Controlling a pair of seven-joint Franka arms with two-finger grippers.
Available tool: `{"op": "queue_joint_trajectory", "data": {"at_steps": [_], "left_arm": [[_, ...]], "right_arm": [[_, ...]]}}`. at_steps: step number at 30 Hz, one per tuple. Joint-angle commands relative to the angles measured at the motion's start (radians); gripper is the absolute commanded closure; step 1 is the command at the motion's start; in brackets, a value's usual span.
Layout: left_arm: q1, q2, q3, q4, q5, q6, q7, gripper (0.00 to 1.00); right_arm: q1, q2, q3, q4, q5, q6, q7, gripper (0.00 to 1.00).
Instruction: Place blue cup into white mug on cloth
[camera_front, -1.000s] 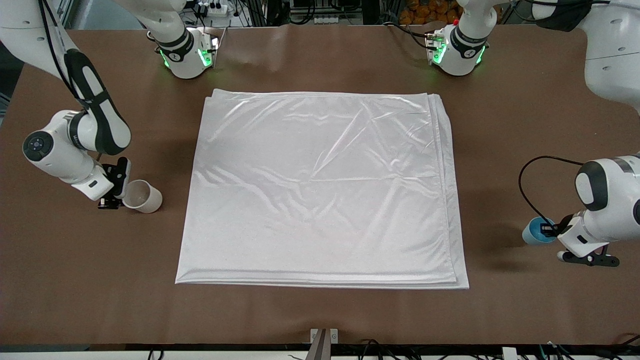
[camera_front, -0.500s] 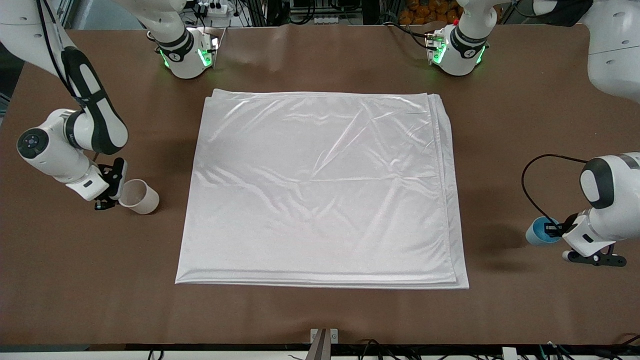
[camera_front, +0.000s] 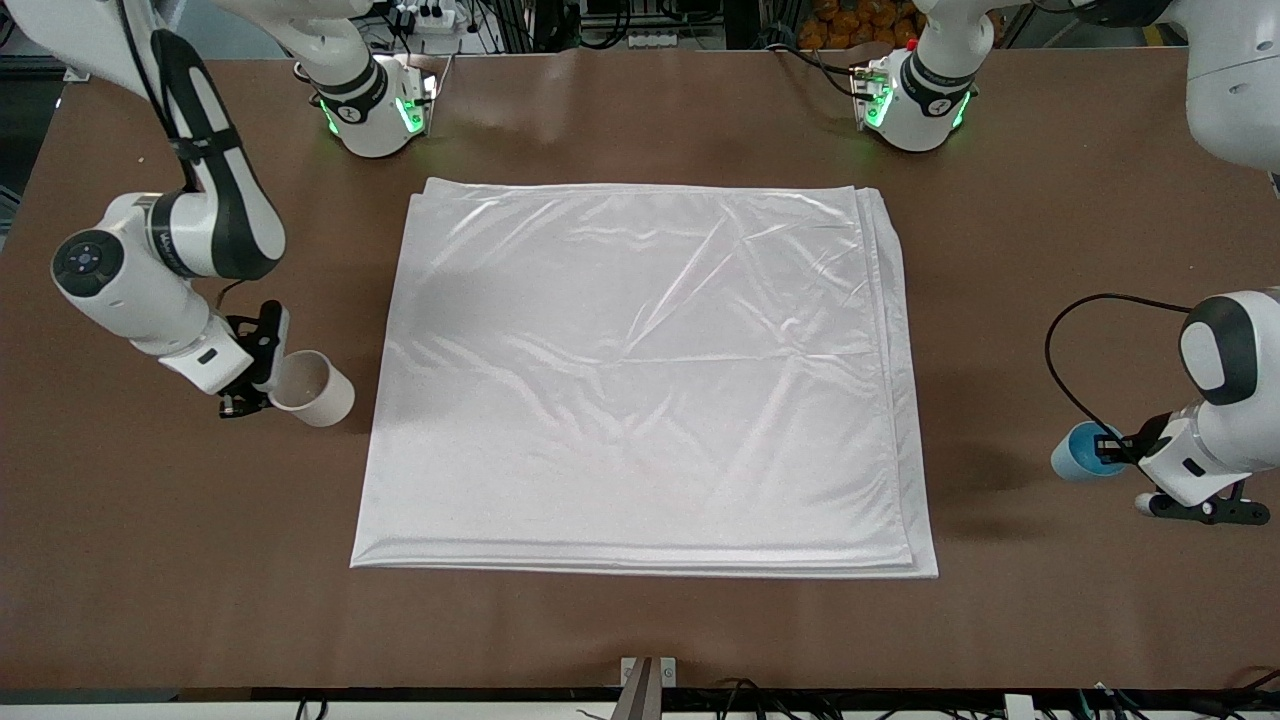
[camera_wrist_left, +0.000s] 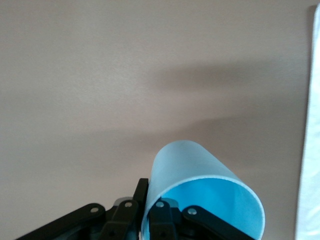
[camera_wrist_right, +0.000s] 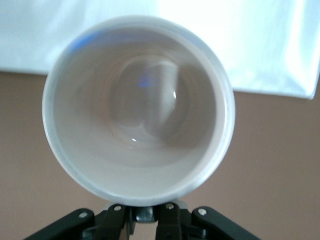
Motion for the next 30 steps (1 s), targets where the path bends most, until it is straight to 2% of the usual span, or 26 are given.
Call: {"op": "queue_joint_trajectory", "data": {"at_steps": [1, 9, 16, 21, 30], "left_arm": [[-0.010, -0.038, -0.012, -0.014, -0.043, -0.031, -0.055, 1.00], [-0.032, -0.049, -0.058, -0.013, -0.042, -0.048, -0.179, 1.00], [-0.081, -0.049, -0.107, -0.011, -0.042, -0.054, -0.331, 1.00], [-0.140, -0.049, -0.109, -0.011, -0.045, -0.059, -0.438, 1.00], [-0.229, -0.049, -0.121, -0.011, -0.046, -0.067, -0.594, 1.00]], "right_arm": [[0.097, -0.022, -0.003, 0.043, -0.008, -0.106, 0.142, 1.00], [0.235, -0.011, -0.003, 0.132, -0.019, -0.246, 0.360, 1.00], [0.347, 0.015, -0.003, 0.170, -0.018, -0.275, 0.532, 1.00], [0.439, 0.039, -0.005, 0.192, -0.019, -0.283, 0.673, 1.00], [0.543, 0.145, -0.003, 0.273, -0.016, -0.280, 0.816, 1.00]]}}
